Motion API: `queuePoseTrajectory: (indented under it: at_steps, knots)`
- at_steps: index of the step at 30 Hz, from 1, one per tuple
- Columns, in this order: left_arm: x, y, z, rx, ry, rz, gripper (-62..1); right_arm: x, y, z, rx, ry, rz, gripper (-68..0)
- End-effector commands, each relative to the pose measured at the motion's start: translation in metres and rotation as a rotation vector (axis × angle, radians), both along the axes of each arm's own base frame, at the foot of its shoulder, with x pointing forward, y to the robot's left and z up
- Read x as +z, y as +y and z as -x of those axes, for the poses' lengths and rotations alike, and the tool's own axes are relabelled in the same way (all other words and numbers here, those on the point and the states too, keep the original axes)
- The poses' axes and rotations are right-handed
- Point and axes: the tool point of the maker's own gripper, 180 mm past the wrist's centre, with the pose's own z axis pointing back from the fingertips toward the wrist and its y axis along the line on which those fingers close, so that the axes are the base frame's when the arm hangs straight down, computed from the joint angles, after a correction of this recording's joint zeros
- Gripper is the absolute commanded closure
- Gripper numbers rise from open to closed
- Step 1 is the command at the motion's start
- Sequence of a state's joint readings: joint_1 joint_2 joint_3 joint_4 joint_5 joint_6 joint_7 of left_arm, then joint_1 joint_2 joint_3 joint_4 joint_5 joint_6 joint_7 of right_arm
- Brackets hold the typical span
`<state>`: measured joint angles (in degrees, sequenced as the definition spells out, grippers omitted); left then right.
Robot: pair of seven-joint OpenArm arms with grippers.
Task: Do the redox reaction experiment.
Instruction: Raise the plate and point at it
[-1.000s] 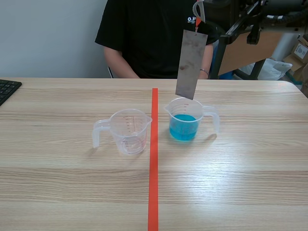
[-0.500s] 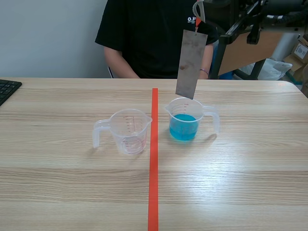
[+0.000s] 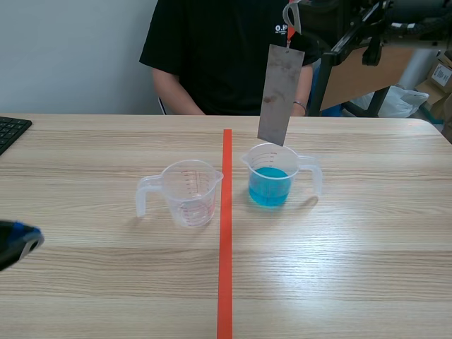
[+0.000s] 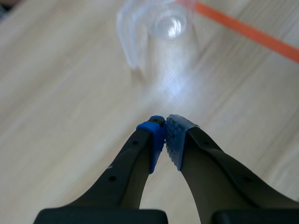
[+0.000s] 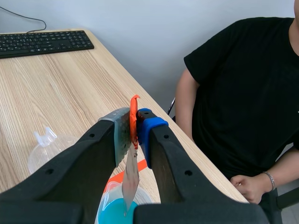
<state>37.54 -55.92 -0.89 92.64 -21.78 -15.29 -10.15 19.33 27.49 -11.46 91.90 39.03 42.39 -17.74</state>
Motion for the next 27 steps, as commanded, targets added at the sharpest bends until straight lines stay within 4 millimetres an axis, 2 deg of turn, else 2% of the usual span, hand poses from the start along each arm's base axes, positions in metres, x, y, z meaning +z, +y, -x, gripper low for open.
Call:
queuePoseTrajectory:
  at_steps: [1, 5, 14, 18, 27]
  knots:
    - [0.019, -0.022, -0.009, -0.053, -0.054, 0.055, -4.9, 0.016, -0.003, -0.001, 0.003, -0.044, -0.005, -1.7]
    - [0.038, -0.049, -0.029, -0.120, -0.127, 0.084, -4.9, 0.016, -0.003, -0.001, 0.003, -0.044, -0.005, -1.7]
    - [0.058, -0.116, -0.071, -0.181, -0.221, 0.166, -4.9, 0.016, -0.003, -0.001, 0.003, -0.044, -0.005, -1.7]
    - [0.054, -0.137, -0.092, -0.186, -0.253, 0.138, -4.9, 0.016, -0.003, -0.001, 0.003, -0.044, -0.005, -1.7]
    - [0.045, -0.167, -0.138, -0.166, -0.285, 0.138, -4.9, 0.016, -0.003, -0.001, 0.003, -0.044, -0.005, -1.7]
